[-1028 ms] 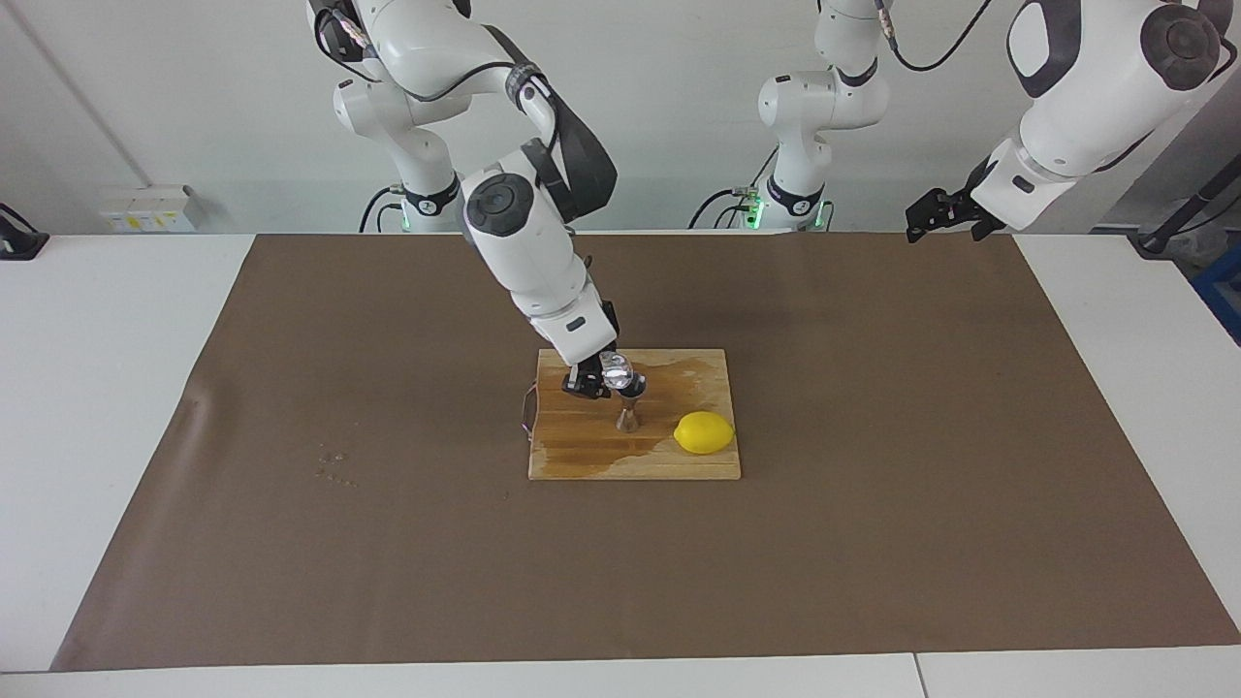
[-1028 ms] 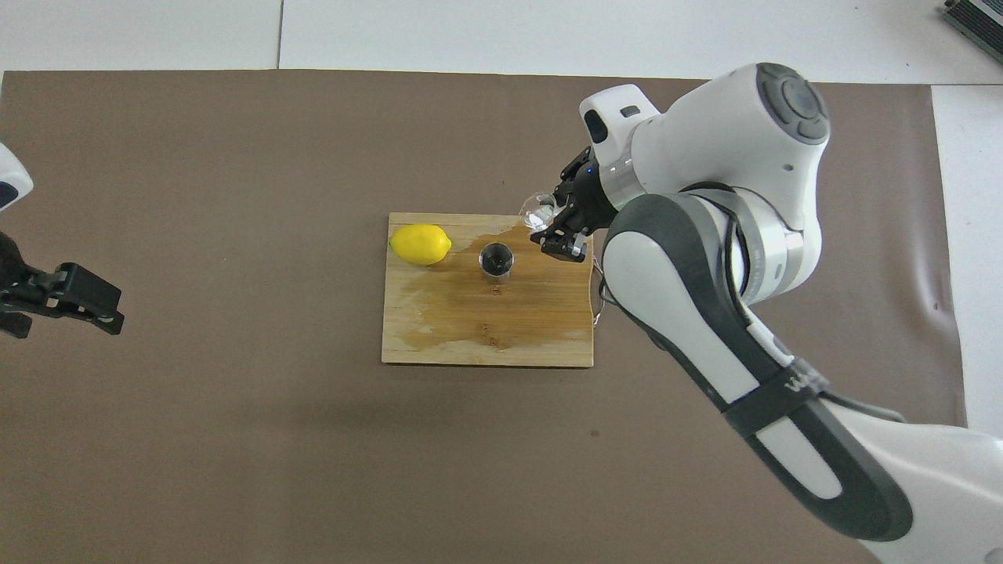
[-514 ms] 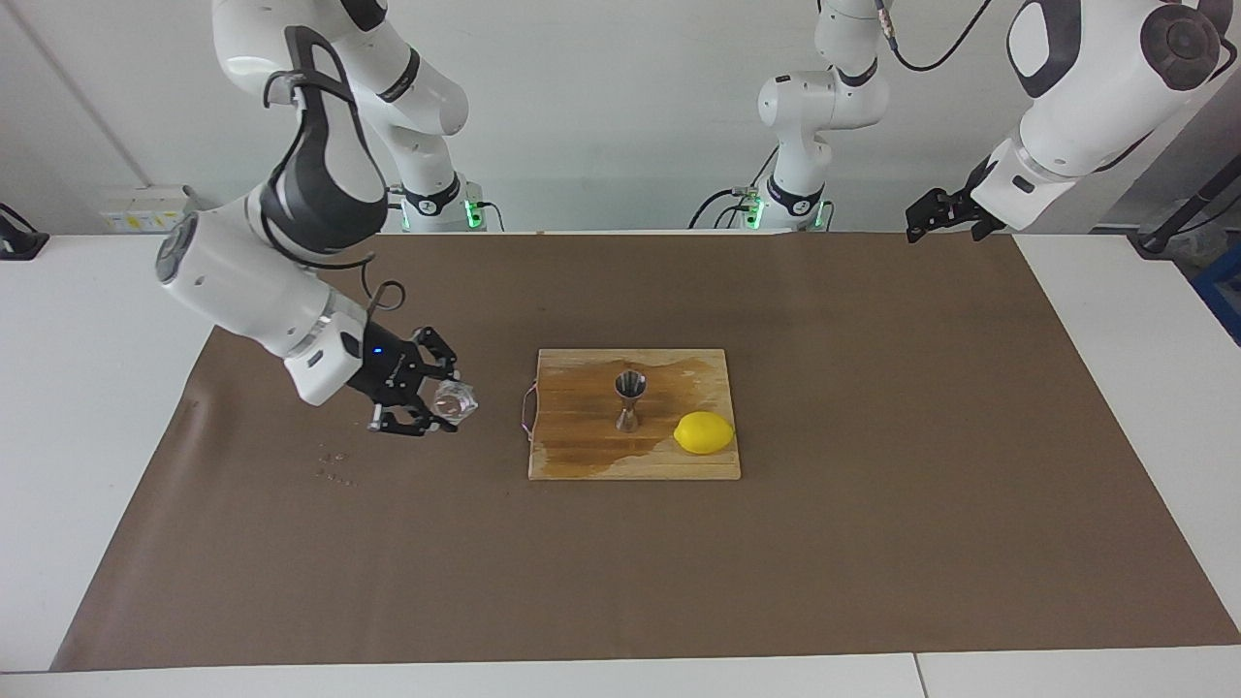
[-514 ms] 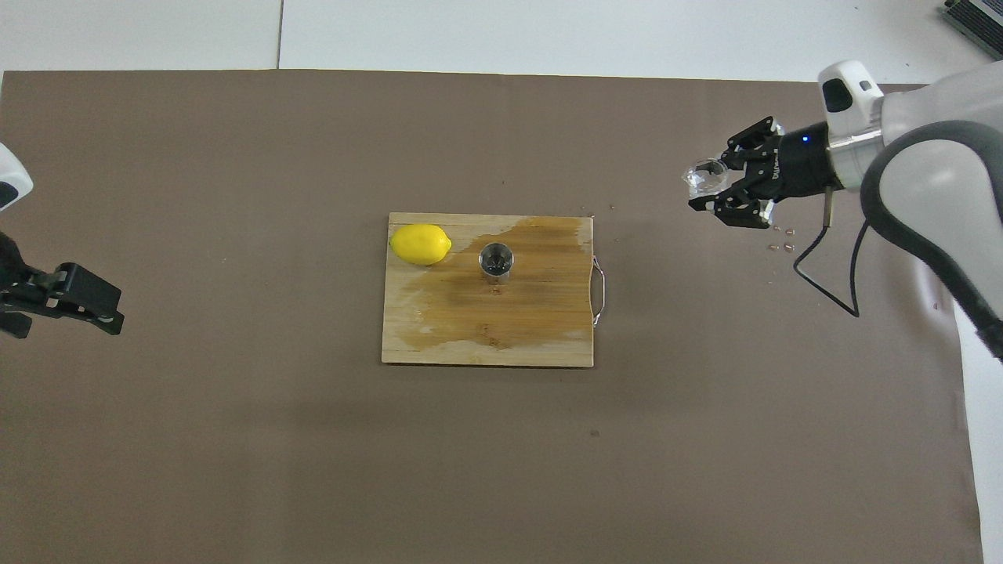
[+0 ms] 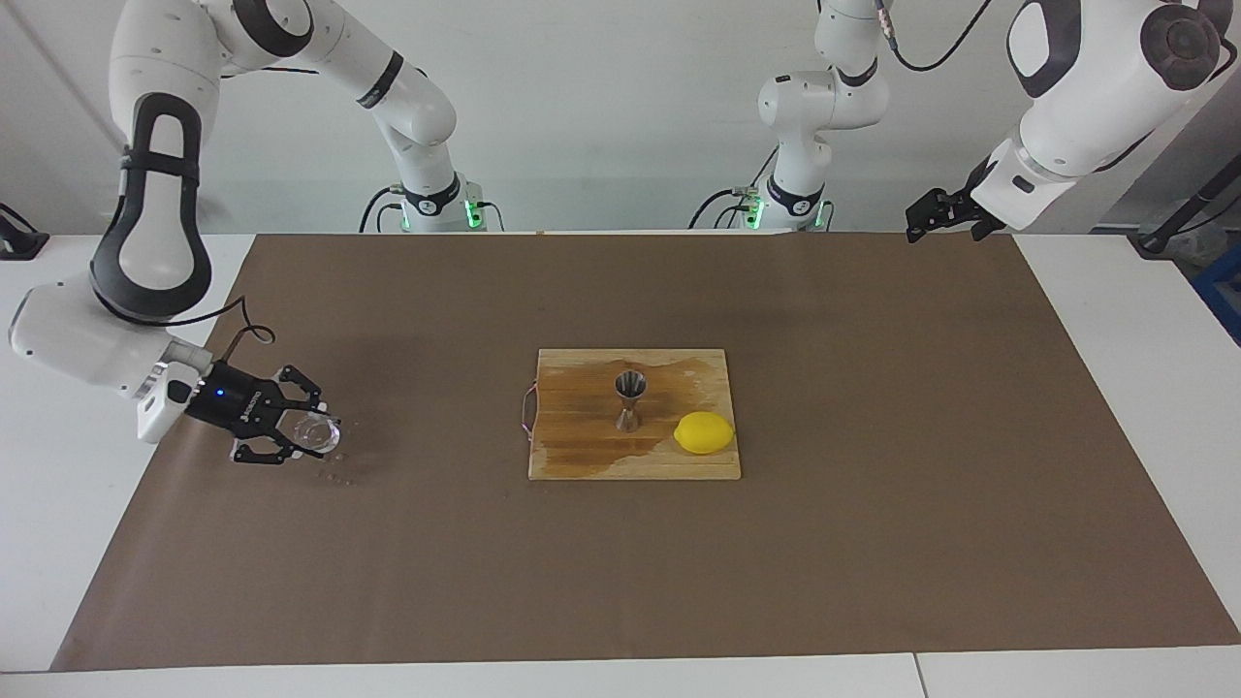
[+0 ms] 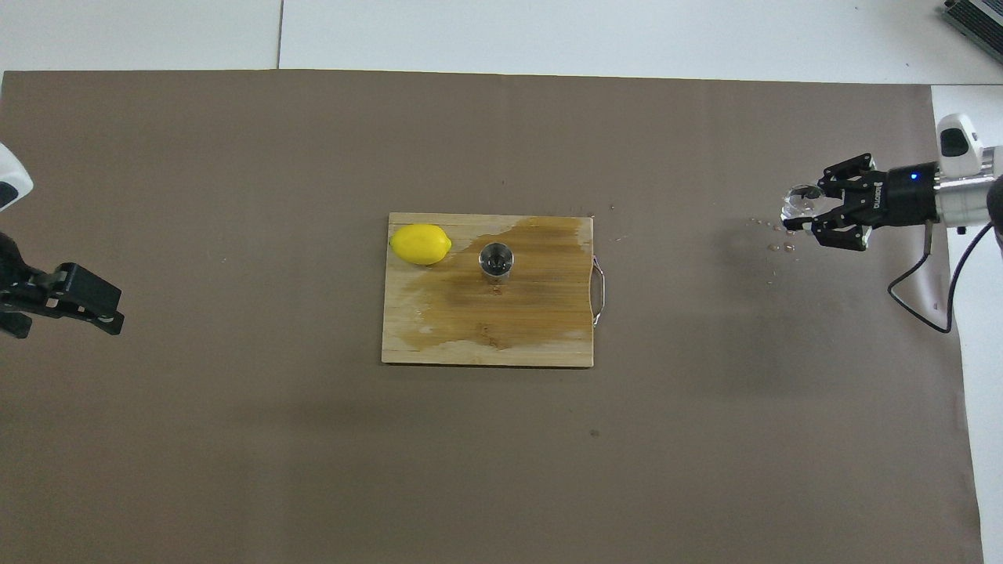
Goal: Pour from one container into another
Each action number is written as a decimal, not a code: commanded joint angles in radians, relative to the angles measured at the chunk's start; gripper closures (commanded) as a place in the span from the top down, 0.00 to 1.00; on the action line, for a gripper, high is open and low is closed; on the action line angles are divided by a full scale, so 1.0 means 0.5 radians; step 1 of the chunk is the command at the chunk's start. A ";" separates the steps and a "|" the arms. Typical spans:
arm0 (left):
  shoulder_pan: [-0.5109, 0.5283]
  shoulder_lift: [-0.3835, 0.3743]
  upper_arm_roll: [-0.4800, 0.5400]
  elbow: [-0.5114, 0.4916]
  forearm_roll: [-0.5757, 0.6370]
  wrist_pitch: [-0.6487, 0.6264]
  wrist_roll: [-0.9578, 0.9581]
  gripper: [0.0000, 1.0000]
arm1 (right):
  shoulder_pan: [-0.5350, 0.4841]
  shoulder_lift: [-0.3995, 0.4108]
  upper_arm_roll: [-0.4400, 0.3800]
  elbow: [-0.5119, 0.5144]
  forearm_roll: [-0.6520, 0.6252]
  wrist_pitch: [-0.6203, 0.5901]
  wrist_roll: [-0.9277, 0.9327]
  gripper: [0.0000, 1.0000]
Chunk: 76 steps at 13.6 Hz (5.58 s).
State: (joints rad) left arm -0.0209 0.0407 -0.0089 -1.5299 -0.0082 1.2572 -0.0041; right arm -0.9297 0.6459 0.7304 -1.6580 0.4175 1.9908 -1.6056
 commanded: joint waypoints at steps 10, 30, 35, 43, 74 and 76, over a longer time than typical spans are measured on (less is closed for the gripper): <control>0.017 -0.054 -0.016 -0.060 0.013 -0.005 -0.023 1.00 | -0.518 0.251 0.312 -0.359 0.125 0.261 -0.350 0.00; 0.014 -0.054 -0.016 -0.060 0.013 -0.005 -0.023 1.00 | -0.586 0.267 0.377 -0.510 -0.034 0.317 -0.618 0.13; 0.017 -0.054 -0.016 -0.060 0.013 -0.008 -0.023 1.00 | -0.580 0.197 0.405 -0.485 0.005 0.142 -0.615 1.00; 0.017 -0.054 -0.016 -0.060 0.013 -0.008 -0.023 1.00 | -0.561 -0.395 0.420 -0.470 0.131 -0.002 -0.245 1.00; 0.017 -0.054 -0.016 -0.060 0.013 -0.008 -0.023 1.00 | 0.952 -1.230 -0.676 0.198 -0.982 -0.615 3.039 1.00; 0.014 -0.054 -0.016 -0.060 0.013 -0.008 -0.023 1.00 | 1.376 -1.234 -1.173 0.214 -0.943 -0.644 3.042 1.00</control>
State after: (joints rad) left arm -0.0209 0.0407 -0.0089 -1.5299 -0.0082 1.2570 -0.0042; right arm -0.4064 0.0274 0.3317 -1.5730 -0.0470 1.6972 -0.1038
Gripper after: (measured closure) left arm 0.000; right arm 0.000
